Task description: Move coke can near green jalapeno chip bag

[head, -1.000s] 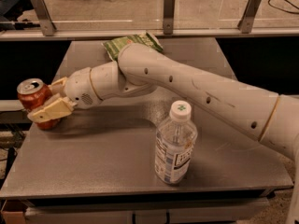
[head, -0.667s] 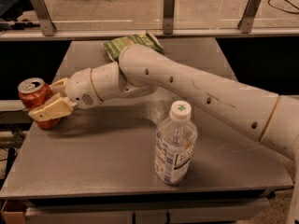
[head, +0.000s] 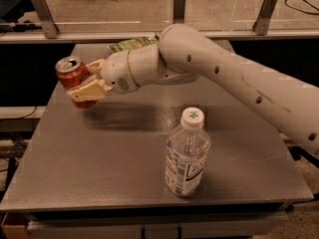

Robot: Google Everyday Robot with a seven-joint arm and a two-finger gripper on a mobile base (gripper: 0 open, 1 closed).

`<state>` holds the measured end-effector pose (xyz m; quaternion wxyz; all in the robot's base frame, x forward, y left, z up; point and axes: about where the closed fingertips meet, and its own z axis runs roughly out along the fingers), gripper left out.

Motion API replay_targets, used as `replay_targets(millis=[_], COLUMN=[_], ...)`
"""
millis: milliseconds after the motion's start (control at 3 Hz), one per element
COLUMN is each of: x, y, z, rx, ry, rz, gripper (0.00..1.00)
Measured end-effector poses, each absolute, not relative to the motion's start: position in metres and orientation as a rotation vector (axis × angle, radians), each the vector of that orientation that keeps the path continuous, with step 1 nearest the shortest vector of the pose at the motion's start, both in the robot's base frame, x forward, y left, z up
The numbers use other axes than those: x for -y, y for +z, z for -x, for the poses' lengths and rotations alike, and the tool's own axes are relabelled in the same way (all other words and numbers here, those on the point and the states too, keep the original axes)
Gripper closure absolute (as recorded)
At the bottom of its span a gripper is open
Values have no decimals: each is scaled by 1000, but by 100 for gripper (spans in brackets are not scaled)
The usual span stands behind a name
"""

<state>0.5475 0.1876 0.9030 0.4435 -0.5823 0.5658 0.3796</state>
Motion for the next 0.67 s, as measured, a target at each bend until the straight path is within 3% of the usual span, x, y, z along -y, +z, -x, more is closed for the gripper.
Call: replay_targets(millis=[333, 667], x=[-121, -121], y=[934, 934], z=[-595, -596], rx=[-1429, -1434], ry=[761, 758], rz=[1395, 1394], gripper=[100, 100])
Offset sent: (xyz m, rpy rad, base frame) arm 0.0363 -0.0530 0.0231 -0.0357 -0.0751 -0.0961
